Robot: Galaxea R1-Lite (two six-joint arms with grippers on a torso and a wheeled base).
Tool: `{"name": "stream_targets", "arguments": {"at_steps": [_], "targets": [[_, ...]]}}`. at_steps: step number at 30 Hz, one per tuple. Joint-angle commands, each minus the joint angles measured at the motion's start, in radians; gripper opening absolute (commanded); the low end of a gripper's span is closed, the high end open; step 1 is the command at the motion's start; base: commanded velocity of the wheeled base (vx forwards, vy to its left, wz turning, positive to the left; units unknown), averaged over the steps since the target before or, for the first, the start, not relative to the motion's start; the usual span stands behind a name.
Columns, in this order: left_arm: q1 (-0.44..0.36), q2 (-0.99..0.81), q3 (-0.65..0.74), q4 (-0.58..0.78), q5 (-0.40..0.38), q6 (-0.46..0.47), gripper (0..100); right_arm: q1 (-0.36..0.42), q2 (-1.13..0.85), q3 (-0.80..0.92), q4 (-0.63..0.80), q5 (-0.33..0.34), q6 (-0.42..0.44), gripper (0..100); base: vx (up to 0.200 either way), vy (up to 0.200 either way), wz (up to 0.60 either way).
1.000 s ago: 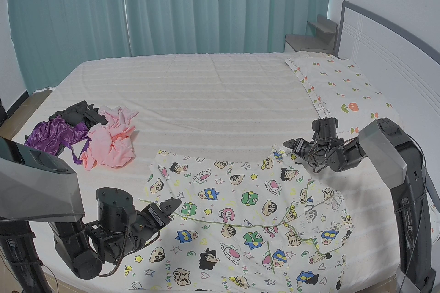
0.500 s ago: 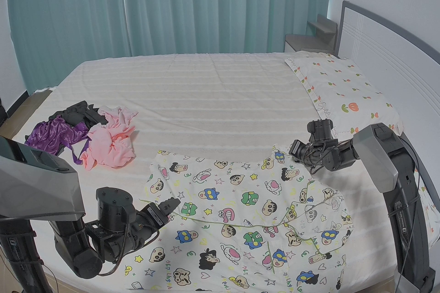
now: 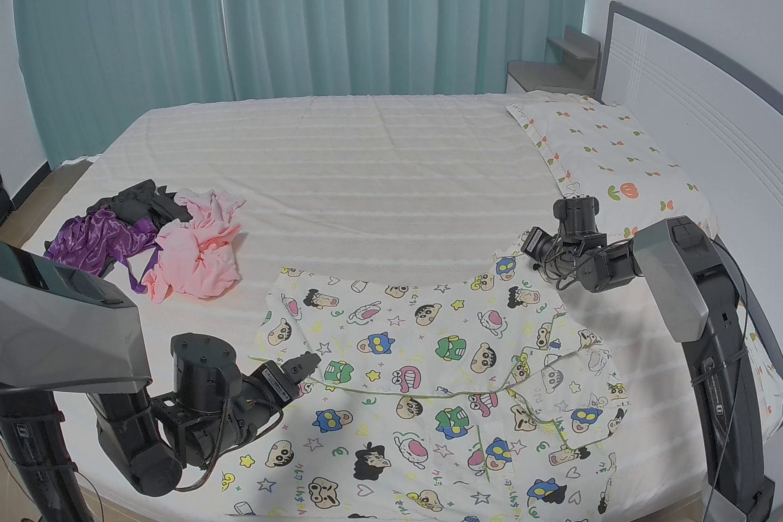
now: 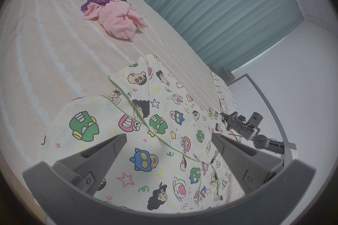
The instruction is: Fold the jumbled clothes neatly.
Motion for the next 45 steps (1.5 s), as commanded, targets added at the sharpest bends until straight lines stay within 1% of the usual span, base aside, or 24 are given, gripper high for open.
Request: {"name": "stream_targets", "arguments": {"at_steps": [1, 8, 9, 16, 19, 21, 24, 25, 27, 28, 30, 33, 34, 36, 37, 39, 42, 45], "targets": [[0.0, 0.0, 0.0, 0.0, 0.001, 0.0, 100, 0.005, 0.015, -0.037, -0.003, -0.007, -0.018, 0, 0.0, 0.0, 0.0], [0.0, 0.0, 0.0, 0.0, 0.001, 0.0, 100, 0.007, 0.027, -0.043, -0.003, -0.007, -0.043, 0, 0.0, 0.0, 0.0], [0.0, 0.0, 0.0, 0.0, 0.001, 0.0, 100, 0.005, 0.029, -0.043, -0.003, -0.007, -0.043, 100, 0.0, 0.0, 0.0], [0.0, 0.0, 0.0, 0.0, 0.002, 0.0, 100, -0.011, 0.016, -0.034, -0.005, -0.01, -0.04, 100, 0.0, 0.0, 0.0], [0.0, -0.005, 0.002, 0.0, 0.002, 0.0, 100, -0.027, -0.011, -0.022, 0.0, -0.035, -0.031, 100, 0.0, 0.0, 0.0], [0.001, -0.011, 0.005, 0.0, 0.007, 0.0, 100, -0.048, -0.056, 0.037, -0.003, -0.049, -0.024, 100, 0.0, 0.0, 0.0], [-0.002, -0.015, 0.006, 0.0, 0.04, -0.002, 100, -0.074, -0.142, 0.156, -0.003, -0.044, -0.02, 100, 0.0, 0.0, 0.0], [-0.005, -0.015, 0.008, 0.0, 0.053, -0.002, 100, -0.077, -0.182, 0.224, -0.005, -0.042, -0.021, 100, 0.0, 0.0, 0.0], [-0.006, -0.015, 0.008, 0.0, 0.059, -0.002, 100, -0.081, -0.222, 0.294, -0.011, -0.041, -0.021, 100, 0.0, 0.0, 0.0], [-0.006, -0.018, 0.008, 0.0, 0.059, -0.005, 100, -0.082, -0.284, 0.399, -0.046, -0.039, -0.017, 100, 0.0, 0.0, 0.0], [-0.006, -0.02, 0.009, 0.0, 0.059, -0.01, 100, -0.082, -0.346, 0.503, -0.103, -0.038, 0.012, 100, 0.0, 0.0, 0.0], [-0.006, -0.017, 0.011, 0.0, 0.057, -0.01, 100, -0.081, -0.442, 0.658, -0.194, -0.027, 0.075, 100, -0.2, 0.0, 0.0], [-0.008, -0.017, 0.012, 0.0, 0.057, -0.01, 100, -0.079, -0.488, 0.735, -0.232, -0.018, 0.091, 100, -0.2, 0.2, 0.0], [-0.008, -0.017, 0.012, 0.0, 0.056, -0.01, 100, -0.081, -0.554, 0.836, -0.281, -0.003, 0.1, 100, -0.2, 0.2, 0.0], [-0.008, -0.015, 0.012, 0.0, 0.056, -0.01, 100, -0.082, -0.57, 0.857, -0.29, 0.002, 0.101, 100, -0.2, 0.2, 0.0], [-0.01, -0.011, 0.012, 0.0, 0.054, -0.01, 100, -0.084, -0.639, 0.969, -0.335, 0.01, 0.103, 100, -0.2, 0.2, 0.0], [-0.01, -0.011, 0.011, 0.0, 0.051, -0.008, 100, -0.084, -0.697, 1.078, -0.388, 0.011, 0.106, 100, -0.2, 0.0, 0.0], [-0.011, -0.011, -0.001, 0.0, 0.057, 0.0, 100, -0.077, -0.722, 1.158, -0.444, 0.01, 0.115, 100, 0.0, 0.0, 0.0]]}}
